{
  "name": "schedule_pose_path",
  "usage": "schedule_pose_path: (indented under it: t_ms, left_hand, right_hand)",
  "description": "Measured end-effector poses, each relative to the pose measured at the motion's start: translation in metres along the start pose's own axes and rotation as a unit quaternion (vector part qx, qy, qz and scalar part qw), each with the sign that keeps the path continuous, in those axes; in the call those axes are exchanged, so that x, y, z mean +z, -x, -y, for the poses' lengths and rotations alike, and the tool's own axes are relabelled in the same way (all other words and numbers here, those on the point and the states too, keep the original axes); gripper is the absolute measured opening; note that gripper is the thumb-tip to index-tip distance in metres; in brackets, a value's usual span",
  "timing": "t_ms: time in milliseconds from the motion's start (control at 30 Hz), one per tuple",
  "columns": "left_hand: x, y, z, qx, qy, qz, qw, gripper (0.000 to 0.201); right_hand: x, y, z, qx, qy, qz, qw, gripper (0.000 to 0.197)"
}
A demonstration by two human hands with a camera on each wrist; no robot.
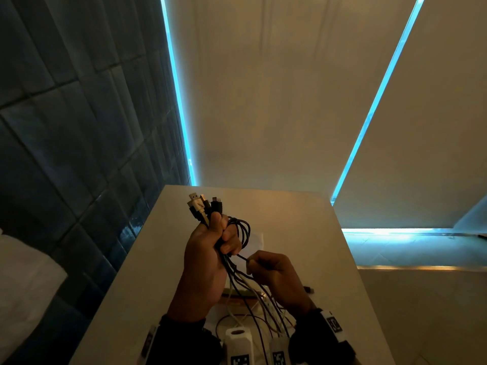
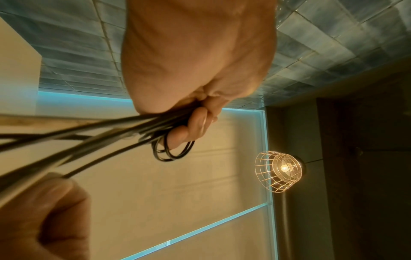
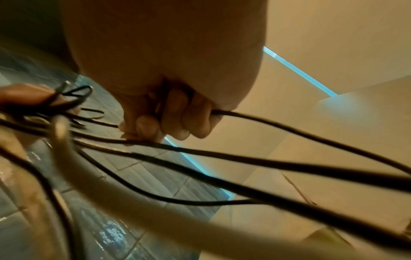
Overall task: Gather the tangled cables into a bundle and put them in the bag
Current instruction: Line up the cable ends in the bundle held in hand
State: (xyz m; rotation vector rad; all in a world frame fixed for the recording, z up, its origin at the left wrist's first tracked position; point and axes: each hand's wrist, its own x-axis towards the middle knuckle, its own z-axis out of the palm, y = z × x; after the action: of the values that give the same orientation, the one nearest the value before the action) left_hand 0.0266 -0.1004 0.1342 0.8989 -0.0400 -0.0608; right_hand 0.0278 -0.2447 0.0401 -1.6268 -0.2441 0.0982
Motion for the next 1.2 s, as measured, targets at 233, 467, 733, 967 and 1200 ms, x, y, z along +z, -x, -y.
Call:
schedule_pose_path:
  t_ms: [233,467,733,967,1200]
  left_hand:
    - [0.002,0.004,-0.001,-0.003,0.006,0.001,1.000,0.025]
    - [0.003,0.009,-0.009,0.000,0.018,0.013,1.000,0.026]
    - [-0.002,0.003,-0.003,-0.024,-0.048,-0.008,0.999,0.025]
    - [-0.008,-0.002,0.000,-0.052,-0.111,-0.067,0.990,0.033]
    - [-0.006,-0.002,0.007,-0.067,-0.117,-0.124,0.983,0.026]
  right_hand:
    - [-0.001,-0.006,-0.023,0.016,0.039,-0.017,0.999,0.019]
    - [-0.004,-0.005,-0.051,0.046,0.067,-0.020,0.996,0.029]
    - [-0.010,-0.007,-0.059,0.071,0.154,-0.088,0.982,0.031]
    - [-0.010,-0.016,0.000,0.015,0.051,-0.187,0.981,0.020]
    - [0.009,-0.007,0.066,-0.107,-0.007,-0.100,0.989,0.016]
